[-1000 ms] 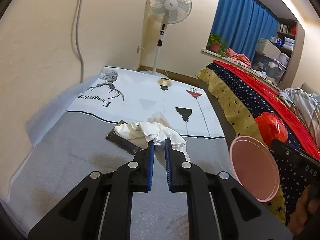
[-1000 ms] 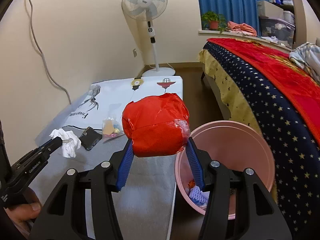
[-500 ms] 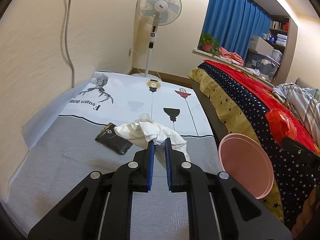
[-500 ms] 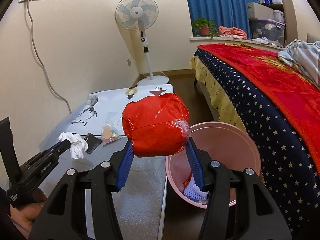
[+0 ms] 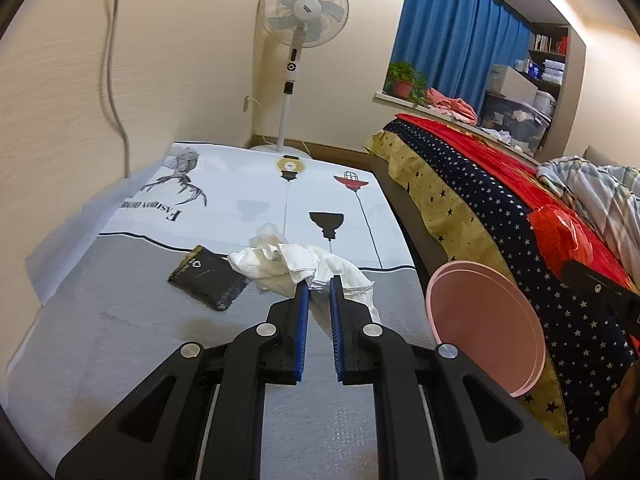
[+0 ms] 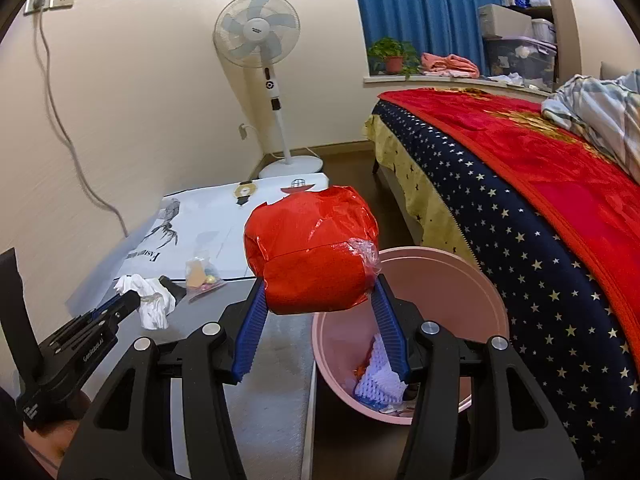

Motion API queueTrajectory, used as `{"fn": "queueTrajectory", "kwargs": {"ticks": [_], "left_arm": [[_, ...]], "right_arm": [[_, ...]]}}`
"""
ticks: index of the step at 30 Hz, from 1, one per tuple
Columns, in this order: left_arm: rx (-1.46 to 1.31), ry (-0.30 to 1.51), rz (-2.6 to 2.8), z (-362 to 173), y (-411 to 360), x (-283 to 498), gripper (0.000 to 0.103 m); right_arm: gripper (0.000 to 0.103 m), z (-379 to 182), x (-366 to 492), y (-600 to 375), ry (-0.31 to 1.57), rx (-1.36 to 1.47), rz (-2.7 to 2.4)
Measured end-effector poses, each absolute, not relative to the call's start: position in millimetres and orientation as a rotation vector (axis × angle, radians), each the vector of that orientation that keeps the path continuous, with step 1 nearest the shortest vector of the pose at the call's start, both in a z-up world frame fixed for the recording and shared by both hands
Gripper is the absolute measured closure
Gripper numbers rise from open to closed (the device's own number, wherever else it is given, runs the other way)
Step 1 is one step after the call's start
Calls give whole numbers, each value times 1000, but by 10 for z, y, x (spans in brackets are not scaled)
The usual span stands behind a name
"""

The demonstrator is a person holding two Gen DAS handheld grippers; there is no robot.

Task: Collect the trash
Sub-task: 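Carry the white tissue and red bag with both tools over the pink bin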

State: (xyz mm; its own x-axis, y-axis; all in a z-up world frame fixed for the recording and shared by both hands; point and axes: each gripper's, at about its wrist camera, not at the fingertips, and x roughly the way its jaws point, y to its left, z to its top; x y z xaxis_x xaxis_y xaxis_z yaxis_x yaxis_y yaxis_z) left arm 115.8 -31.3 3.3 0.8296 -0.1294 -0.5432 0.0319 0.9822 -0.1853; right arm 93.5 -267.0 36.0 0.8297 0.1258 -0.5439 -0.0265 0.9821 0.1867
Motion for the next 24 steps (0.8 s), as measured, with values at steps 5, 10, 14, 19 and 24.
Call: {"fn": "queueTrajectory", "kwargs": {"ticks": [5, 10, 14, 19, 24], "left_arm": [[-165, 591, -101, 2, -383, 1200, 92], [-161, 595, -114, -29, -443, 1237, 92], [-154, 599, -128, -51, -513, 1279, 92], [-144, 603, -155, -82, -635, 1326, 92], [-139, 608, -185, -114, -750, 1364, 93]], "right_arm": [[50, 329, 977, -2732, 592, 188, 60], [50, 313, 1013, -2782, 591, 199, 44], [50, 292, 1033, -2815, 593, 202, 31], [50, 260, 1060, -2897, 598, 214, 7], [50, 232, 1079, -2991, 603, 228, -23]]}}
